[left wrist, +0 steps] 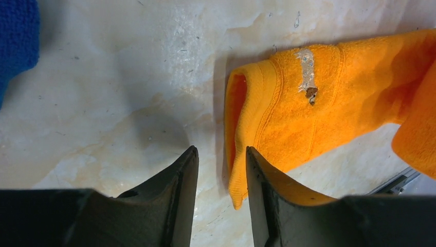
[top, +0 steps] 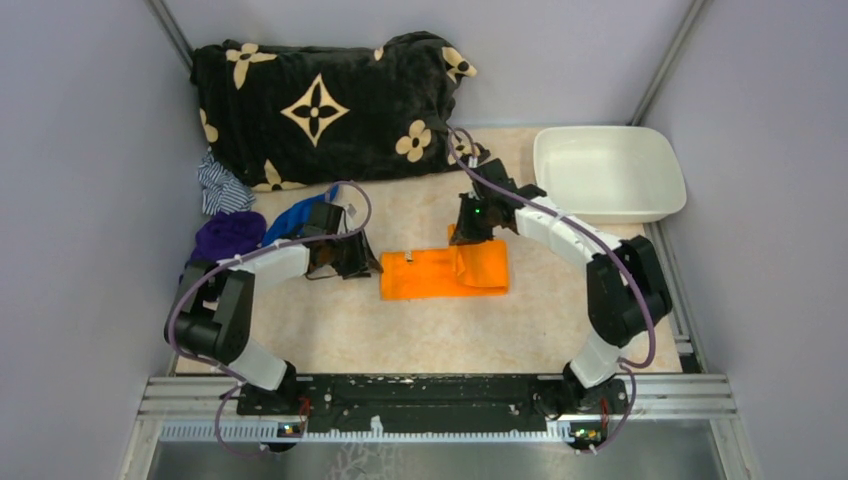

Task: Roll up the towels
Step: Fold the towel at the center of the board.

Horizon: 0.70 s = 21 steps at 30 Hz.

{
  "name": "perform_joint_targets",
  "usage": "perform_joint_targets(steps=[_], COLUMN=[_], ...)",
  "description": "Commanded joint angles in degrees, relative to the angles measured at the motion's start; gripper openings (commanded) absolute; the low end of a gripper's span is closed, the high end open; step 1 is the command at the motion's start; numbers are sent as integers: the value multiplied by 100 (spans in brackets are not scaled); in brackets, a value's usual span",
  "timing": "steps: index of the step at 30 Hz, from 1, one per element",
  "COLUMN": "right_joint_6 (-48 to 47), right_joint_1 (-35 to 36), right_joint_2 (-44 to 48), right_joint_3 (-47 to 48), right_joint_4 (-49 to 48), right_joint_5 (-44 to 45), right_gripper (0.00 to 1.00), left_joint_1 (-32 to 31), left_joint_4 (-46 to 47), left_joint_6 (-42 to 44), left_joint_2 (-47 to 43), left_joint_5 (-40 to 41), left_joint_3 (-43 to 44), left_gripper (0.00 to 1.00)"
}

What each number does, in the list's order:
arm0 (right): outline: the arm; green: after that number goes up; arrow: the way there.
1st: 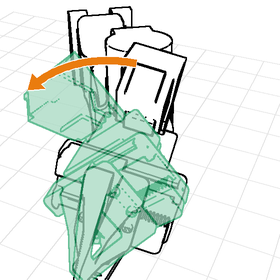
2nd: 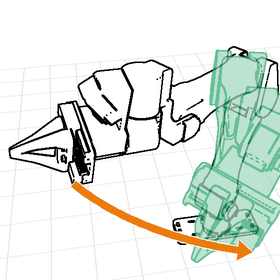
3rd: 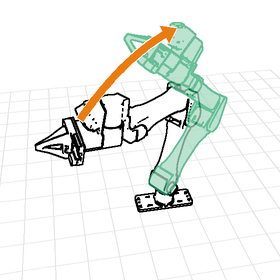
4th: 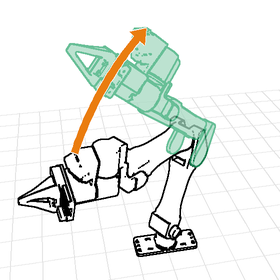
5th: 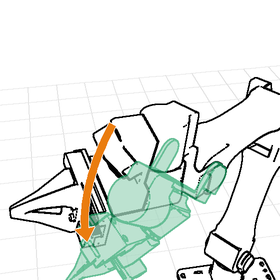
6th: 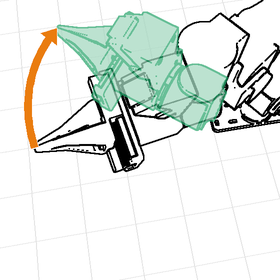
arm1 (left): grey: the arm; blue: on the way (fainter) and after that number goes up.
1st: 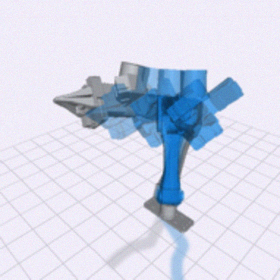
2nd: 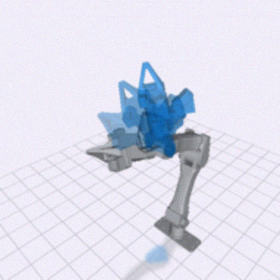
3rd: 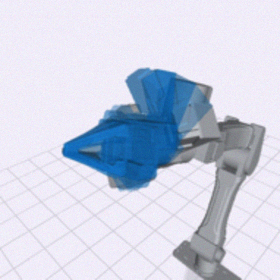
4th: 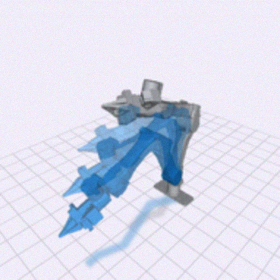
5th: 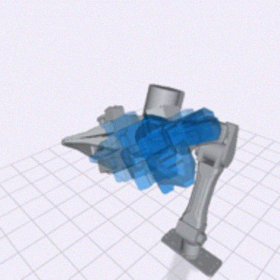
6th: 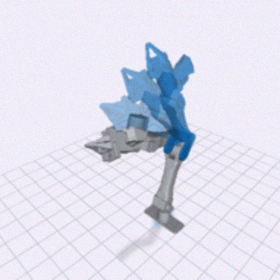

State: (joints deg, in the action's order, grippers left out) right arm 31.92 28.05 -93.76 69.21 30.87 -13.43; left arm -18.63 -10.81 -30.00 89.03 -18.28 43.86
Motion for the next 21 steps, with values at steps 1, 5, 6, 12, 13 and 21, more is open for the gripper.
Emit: perform_joint_targets(steps=[1,5,6,12,13,21], right_joint_6=[517,610,607,802,820,794], right_joint_1=[471,744,797,1044,1083,1341], right_joint_2=[-390,-755,-832,-1090,-1130,-1574], right_joint_3=[552,922,1001,1187,1225,1620], right_joint_4=[-534,-496,-485,-634,-639,-491], right_joint_5=[-214,-179,-184,-278,-278,-430], right_gripper=[0,0,0,0,0,0], left_joint_1=[-92,-131,-146,-223,-240,-298], left_joint_4=[244,290,314,400,408,425], left_joint_6=[-49,-53,-60,-102,-112,-121], left_joint_2=[101,211,235,376,385,408], left_joint_5=[-105,-112,-131,-210,-203,-161], left_joint_3=[-64,-73,-75,-79,-80,-105], left_gripper=[43,34,32,22,22,20])
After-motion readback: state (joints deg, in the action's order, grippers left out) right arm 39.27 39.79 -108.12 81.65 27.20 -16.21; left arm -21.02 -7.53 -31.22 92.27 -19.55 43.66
